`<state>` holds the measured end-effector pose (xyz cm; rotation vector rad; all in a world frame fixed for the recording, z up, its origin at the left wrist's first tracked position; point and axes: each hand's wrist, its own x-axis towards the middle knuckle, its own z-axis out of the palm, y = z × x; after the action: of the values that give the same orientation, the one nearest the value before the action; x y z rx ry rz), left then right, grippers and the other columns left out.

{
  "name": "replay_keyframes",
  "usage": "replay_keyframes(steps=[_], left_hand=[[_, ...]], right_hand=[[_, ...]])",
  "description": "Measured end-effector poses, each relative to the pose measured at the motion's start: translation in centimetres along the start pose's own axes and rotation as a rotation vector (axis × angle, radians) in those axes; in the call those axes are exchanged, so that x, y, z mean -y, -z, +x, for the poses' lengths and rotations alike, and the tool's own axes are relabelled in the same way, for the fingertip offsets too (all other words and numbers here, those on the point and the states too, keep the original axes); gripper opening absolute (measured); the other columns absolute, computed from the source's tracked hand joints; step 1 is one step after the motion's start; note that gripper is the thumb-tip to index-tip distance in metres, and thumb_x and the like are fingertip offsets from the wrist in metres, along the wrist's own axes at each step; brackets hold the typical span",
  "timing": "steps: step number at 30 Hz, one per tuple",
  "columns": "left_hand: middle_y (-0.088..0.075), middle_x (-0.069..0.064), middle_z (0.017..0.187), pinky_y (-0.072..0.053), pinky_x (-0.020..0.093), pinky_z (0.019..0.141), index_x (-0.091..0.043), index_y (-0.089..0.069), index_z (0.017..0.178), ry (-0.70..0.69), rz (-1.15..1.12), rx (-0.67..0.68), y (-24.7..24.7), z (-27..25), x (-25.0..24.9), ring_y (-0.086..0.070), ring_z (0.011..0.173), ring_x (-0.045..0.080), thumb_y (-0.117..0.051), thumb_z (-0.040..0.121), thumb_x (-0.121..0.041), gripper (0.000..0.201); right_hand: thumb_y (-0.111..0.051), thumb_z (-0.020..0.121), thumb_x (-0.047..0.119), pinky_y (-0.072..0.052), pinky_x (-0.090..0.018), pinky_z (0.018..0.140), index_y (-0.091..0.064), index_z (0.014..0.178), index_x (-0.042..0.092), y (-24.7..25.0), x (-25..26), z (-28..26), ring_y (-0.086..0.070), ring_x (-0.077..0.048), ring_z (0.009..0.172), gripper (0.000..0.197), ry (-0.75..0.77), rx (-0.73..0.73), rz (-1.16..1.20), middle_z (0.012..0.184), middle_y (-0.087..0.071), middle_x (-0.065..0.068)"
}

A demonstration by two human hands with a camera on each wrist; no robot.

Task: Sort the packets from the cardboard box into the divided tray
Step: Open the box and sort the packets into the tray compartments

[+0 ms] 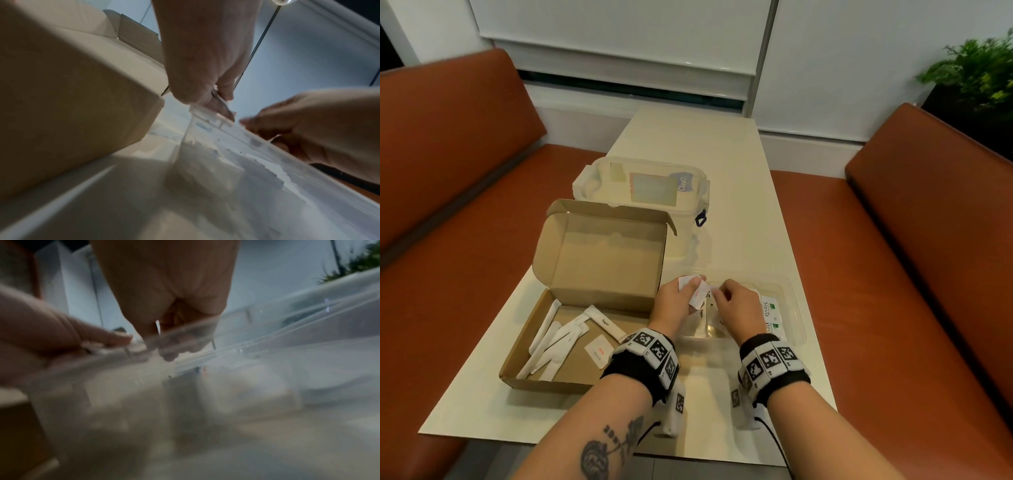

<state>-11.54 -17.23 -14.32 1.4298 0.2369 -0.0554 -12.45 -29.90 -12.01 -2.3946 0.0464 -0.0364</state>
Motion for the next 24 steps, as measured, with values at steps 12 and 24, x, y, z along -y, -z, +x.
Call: replay_keyframes(steps=[12, 24], left_hand=[[-0.066, 0.007, 0.099, -0.055, 0.022, 0.069, -0.014, -0.065, 0.104, 0.073, -0.122, 0.073, -0.2, -0.4, -0.8, -0.063, 0.089, 0.018, -0.053, 0.096, -0.019, 0.015], [-0.069, 0.002, 0.096, -0.055, 0.016, 0.064, -0.019, -0.069, 0.095, 0.038, -0.098, 0.061, -0.6, -0.8, -1.0, -0.067, 0.089, 0.011, -0.052, 0.096, -0.013, 0.018]], right_hand=[[-0.068, 0.082, 0.005, -0.049, -0.017, 0.055, -0.064, 0.082, 0.007, 1.8, 0.7, 0.5, -0.058, -0.011, 0.058, 0.004, -0.122, 0.032, 0.507, 0.068, -0.064, -0.005], [-0.072, 0.081, 0.012, -0.045, -0.011, 0.061, -0.07, 0.085, 0.007, 5.0, -1.7, 0.1, -0.058, -0.006, 0.062, 0.008, -0.055, 0.121, 0.196, 0.069, -0.064, 0.001]])
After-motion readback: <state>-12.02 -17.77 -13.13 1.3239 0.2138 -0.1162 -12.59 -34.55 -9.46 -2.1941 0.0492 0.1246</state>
